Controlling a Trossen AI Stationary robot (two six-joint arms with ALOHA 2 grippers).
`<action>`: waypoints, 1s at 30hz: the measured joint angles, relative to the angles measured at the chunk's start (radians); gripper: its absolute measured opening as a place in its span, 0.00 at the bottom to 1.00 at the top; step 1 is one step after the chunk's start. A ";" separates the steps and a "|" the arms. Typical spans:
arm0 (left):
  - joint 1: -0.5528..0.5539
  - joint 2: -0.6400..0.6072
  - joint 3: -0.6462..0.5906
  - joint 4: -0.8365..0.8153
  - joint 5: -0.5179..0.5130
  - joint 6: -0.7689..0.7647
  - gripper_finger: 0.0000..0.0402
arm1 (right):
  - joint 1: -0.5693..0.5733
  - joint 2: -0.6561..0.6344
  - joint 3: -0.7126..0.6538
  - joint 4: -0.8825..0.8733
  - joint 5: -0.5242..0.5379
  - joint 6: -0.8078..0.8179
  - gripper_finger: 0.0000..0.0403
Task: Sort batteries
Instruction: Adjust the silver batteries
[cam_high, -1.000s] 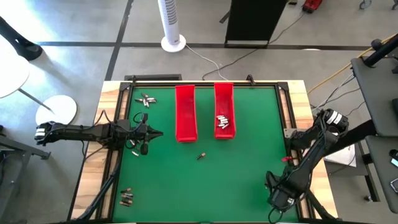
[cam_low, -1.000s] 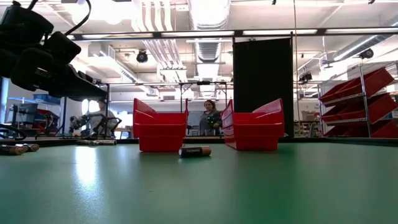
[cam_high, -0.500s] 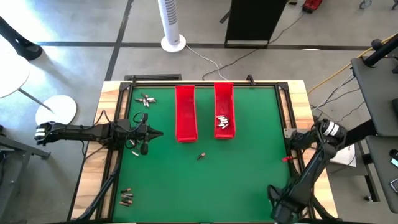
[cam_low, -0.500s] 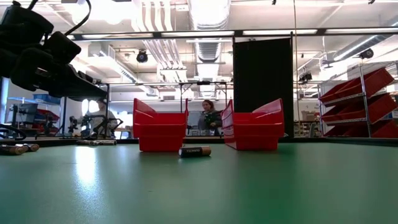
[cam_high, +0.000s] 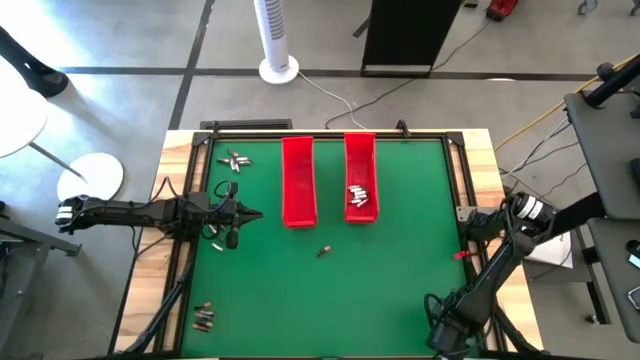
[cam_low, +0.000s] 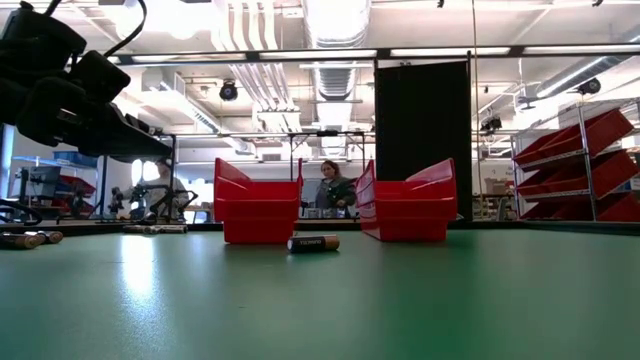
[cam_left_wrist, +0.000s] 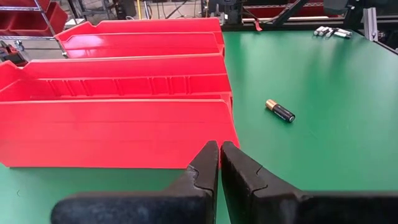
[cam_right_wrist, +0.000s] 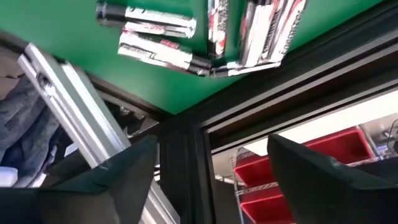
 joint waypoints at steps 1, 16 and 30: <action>0.000 0.000 0.000 0.000 0.000 0.000 0.00 | -0.002 0.001 -0.005 0.003 0.003 0.000 0.67; 0.000 0.000 0.000 0.000 0.000 0.000 0.00 | -0.034 0.004 -0.013 0.002 0.014 0.006 0.36; 0.000 0.000 0.000 0.000 0.000 0.000 0.00 | -0.061 0.011 0.002 0.104 0.005 0.132 0.11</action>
